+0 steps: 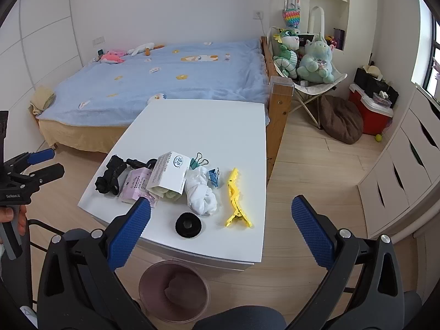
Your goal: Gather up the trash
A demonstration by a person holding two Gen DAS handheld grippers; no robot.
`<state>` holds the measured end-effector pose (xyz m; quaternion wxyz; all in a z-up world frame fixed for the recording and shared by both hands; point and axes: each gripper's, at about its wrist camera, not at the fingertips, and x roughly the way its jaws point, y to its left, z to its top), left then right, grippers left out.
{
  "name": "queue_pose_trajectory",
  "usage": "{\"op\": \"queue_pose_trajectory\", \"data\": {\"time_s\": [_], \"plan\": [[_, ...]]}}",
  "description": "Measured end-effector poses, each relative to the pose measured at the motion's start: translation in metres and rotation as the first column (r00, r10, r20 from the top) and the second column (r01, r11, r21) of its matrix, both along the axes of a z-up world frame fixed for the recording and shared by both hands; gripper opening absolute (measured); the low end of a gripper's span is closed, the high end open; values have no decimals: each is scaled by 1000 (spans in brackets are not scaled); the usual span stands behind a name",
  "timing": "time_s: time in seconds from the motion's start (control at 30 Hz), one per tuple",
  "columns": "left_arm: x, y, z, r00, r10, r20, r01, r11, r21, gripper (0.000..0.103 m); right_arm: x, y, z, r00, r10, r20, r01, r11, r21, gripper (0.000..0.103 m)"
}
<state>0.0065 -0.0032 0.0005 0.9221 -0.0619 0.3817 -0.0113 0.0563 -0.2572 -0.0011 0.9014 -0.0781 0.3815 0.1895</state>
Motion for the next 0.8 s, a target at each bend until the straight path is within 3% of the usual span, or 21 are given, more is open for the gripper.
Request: {"op": "queue_pose_trajectory", "data": {"time_s": [0.17, 0.8], "plan": [[0, -6, -1, 1000, -17, -2, 18, 999, 41, 98, 1, 3, 1, 1000, 3, -2, -3, 1000, -16, 100], [-2, -4, -1, 1000, -3, 0, 3, 1000, 25, 98, -1, 6, -3, 1000, 11, -8, -11, 1000, -13, 100]]}}
